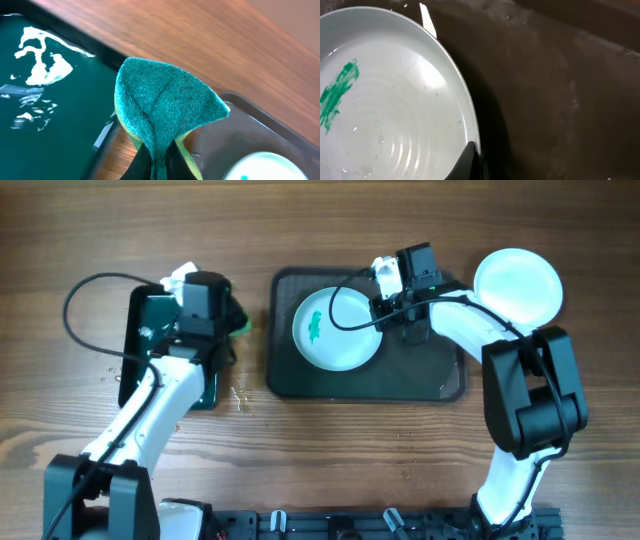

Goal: Clean dirty plates on tray and stack at the side
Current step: 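Carry sponge with left gripper from black tray onto the last plate, then scrub the last plate with the sponge in the left gripper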

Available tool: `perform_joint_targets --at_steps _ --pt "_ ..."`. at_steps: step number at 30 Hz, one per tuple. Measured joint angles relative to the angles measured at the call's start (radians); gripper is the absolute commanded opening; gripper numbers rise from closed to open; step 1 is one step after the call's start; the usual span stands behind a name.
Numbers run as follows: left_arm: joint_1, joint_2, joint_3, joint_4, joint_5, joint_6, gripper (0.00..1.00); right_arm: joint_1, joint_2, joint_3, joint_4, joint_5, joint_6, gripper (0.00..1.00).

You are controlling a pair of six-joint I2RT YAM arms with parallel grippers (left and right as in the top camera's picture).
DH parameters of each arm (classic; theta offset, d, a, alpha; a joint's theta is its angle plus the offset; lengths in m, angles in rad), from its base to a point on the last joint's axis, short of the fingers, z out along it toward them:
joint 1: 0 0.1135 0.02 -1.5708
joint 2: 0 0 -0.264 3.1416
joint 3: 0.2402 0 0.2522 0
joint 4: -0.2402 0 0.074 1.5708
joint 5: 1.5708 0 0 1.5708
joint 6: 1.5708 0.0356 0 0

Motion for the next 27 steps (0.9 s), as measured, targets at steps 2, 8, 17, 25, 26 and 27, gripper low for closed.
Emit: perform_joint_targets --at_steps 2,8,17,25,26,27 --pt "-0.039 0.000 0.000 0.032 0.011 0.000 0.04 0.001 0.000 0.000 -0.005 -0.001 0.000 0.04" --pt "-0.135 0.002 0.000 0.092 0.055 -0.047 0.04 0.001 0.000 0.000 -0.019 -0.007 0.001 0.04" --pt "-0.319 0.221 0.000 0.392 0.104 -0.189 0.04 0.001 0.000 0.000 -0.023 -0.011 0.016 0.04" --pt "-0.399 0.386 0.000 0.544 0.113 -0.210 0.04 0.001 0.000 0.000 -0.026 -0.012 0.016 0.04" --pt "-0.399 0.400 0.000 0.544 0.111 -0.212 0.04 0.001 0.000 0.000 -0.026 -0.012 0.016 0.04" --pt "-0.399 0.410 0.000 0.542 0.109 -0.212 0.04 0.001 0.000 0.000 -0.026 -0.013 0.017 0.04"
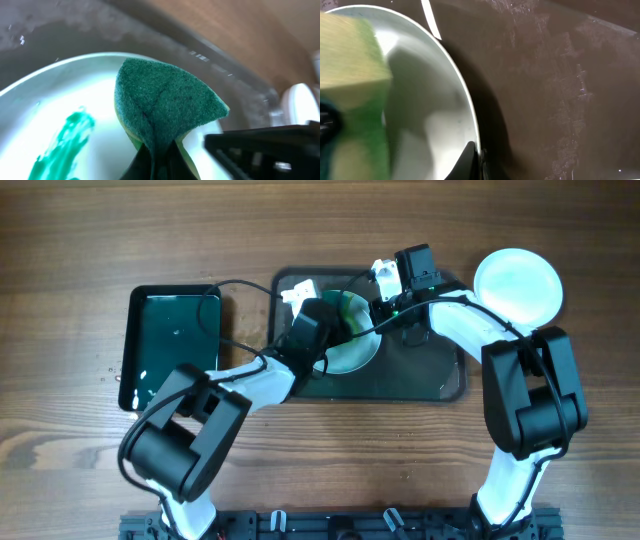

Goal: Clean dirty plates on tray and stack at the side
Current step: 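Scrub the last plate with the sponge in the left gripper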

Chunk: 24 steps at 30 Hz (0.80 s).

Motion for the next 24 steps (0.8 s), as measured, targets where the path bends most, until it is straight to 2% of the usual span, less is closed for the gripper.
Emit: perform_joint_targets --at_steps 7,15,19,22,24 --pt "0.001 0.027 0.013 -0.085 -0.119 0.014 0.04 0.000 0.000 0.000 -0.001 -0.002 0.000 0.04" --pt "0.046 -0.014 0.014 -0.155 -0.184 0.204 0.04 0.005 0.000 0.000 -0.001 -0.006 0.000 0.04" --pt "0.092 -0.080 0.004 -0.156 -0.224 0.254 0.04 0.005 0.000 0.001 -0.005 -0.009 0.003 0.04" --pt "0.106 -0.102 0.004 -0.123 -0.149 0.239 0.04 0.005 0.000 0.001 -0.005 -0.009 0.003 0.04" --pt "0.101 -0.100 0.004 -0.124 -0.063 0.174 0.04 0.005 0.000 0.001 -0.005 -0.009 0.003 0.04"
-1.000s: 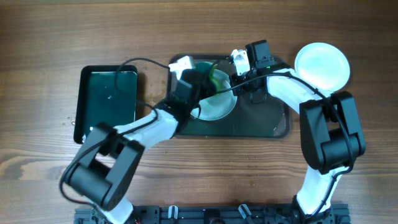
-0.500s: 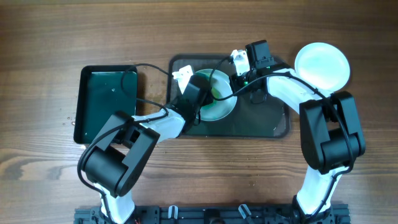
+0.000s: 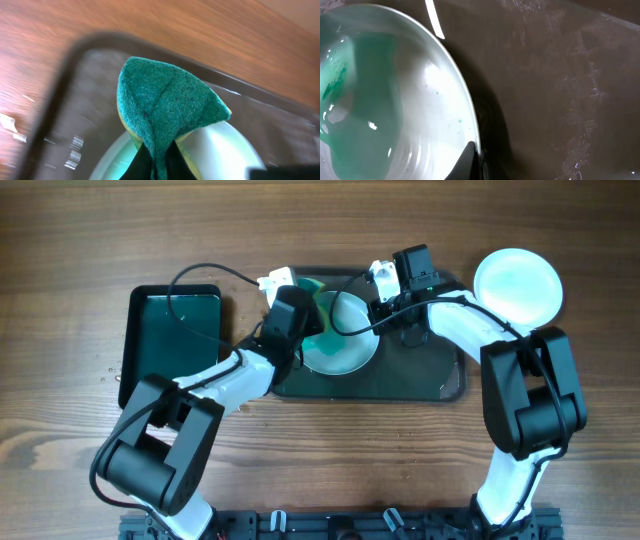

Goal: Clean dirty plates on tray and stack at the side
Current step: 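Scrub the last plate with the sponge in the left gripper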

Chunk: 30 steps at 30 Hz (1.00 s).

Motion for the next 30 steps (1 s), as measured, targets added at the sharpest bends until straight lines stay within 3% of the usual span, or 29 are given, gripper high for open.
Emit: perform_joint_targets --at_steps 6,10,16,22,26,30 --pt "-0.042 0.064 0.000 -0.001 0.129 -0.123 0.04 0.000 0.000 0.000 0.000 0.000 0.000 0.04" --pt "-0.050 0.076 0.006 -0.061 0.093 -0.121 0.04 0.000 0.000 0.000 0.000 0.000 0.000 0.04" --pt "-0.050 0.063 0.020 -0.162 -0.095 0.011 0.04 0.002 0.000 0.000 0.001 -0.003 0.000 0.04" --pt "-0.043 -0.006 0.003 -0.182 -0.188 0.121 0.04 0.004 0.000 0.000 0.001 -0.008 0.000 0.04" --pt "-0.014 -0.065 0.000 -0.169 -0.080 0.113 0.04 0.003 0.000 0.000 0.001 -0.008 0.000 0.04" --pt "-0.022 -0.037 0.000 -0.150 0.098 0.011 0.04 0.003 0.000 0.000 0.002 -0.008 0.000 0.04"
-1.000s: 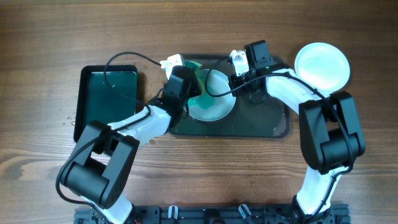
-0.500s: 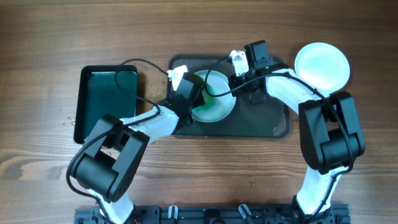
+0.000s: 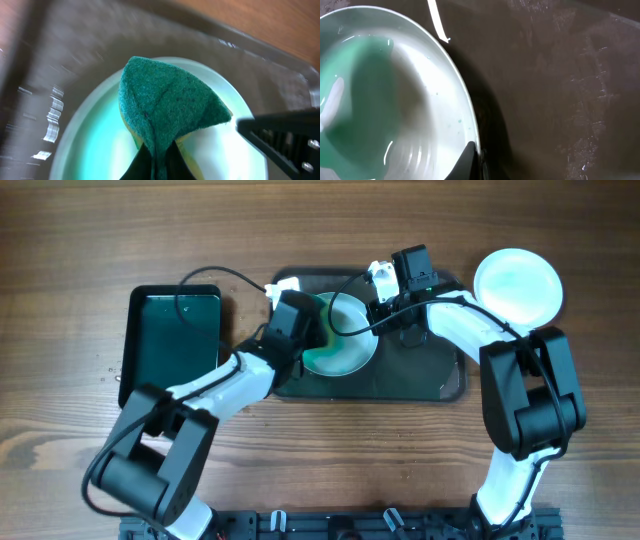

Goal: Clean dirty plates on tray and stack at the side
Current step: 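Scrub the last plate with the sponge in the left gripper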

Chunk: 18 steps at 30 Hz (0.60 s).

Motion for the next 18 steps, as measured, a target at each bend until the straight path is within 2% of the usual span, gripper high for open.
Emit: perform_joint_targets --at_steps 7,18 --pt "-0.014 0.127 -0.001 0.152 0.065 -0.107 0.04 -0.003 0.002 0.000 0.011 0.008 0.000 0.04" --pt "-0.028 0.105 0.014 0.030 -0.338 0.089 0.04 0.006 0.002 0.000 0.021 0.007 0.000 0.05"
